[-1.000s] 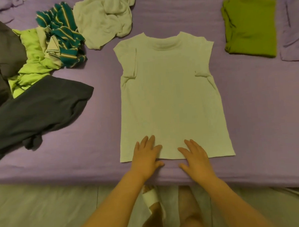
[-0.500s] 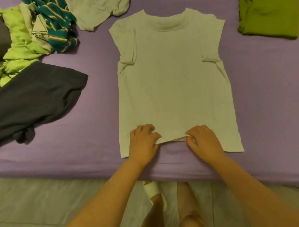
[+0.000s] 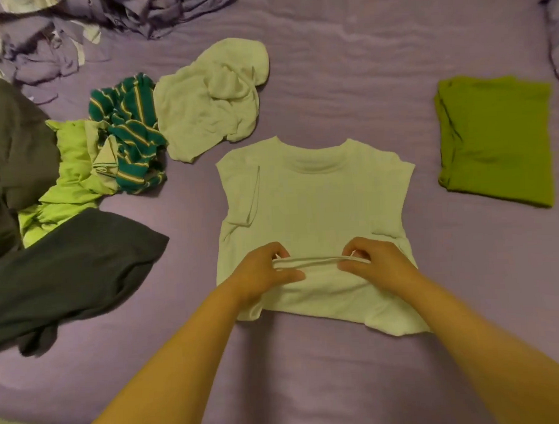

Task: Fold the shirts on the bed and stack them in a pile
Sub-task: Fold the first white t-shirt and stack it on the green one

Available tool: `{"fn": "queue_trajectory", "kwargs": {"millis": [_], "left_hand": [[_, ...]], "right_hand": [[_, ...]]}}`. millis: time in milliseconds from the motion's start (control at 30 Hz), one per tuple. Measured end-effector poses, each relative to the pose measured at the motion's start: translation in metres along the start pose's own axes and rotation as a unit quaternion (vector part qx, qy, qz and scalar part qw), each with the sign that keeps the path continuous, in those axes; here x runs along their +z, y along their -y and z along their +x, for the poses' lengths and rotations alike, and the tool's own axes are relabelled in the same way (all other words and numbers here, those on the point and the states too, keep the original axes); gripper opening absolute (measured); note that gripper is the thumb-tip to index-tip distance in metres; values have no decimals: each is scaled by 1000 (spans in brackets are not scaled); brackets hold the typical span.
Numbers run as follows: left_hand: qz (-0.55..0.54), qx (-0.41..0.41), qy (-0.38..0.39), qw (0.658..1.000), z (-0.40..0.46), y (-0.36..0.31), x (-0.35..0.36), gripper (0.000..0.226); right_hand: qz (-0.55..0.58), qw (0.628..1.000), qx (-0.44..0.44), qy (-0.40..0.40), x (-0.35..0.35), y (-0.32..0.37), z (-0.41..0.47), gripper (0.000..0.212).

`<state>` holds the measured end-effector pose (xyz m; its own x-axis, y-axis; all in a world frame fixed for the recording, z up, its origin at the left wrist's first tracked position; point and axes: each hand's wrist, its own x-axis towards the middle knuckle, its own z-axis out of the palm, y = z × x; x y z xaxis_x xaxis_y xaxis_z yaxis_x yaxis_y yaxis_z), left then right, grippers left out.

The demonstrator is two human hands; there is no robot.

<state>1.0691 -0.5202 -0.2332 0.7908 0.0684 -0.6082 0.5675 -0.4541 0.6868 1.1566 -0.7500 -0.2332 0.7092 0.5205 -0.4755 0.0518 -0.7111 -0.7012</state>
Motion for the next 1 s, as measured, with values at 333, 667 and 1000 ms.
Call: {"fn": "queue_trajectory", "kwargs": {"millis": [333,667,1000], "left_hand": [[52,61,-47,996,74,-29,-72,11],[179,16,-133,975,151,-43,-132,26],[398,233,-341,819,196,-41,-91,40]], "right_hand": [[-19,998,5,-60,-41,4,72,6],[4,981,70,-180,-75,23,131,12],[-7,969,99,-227,-65,7,175,45]]}}
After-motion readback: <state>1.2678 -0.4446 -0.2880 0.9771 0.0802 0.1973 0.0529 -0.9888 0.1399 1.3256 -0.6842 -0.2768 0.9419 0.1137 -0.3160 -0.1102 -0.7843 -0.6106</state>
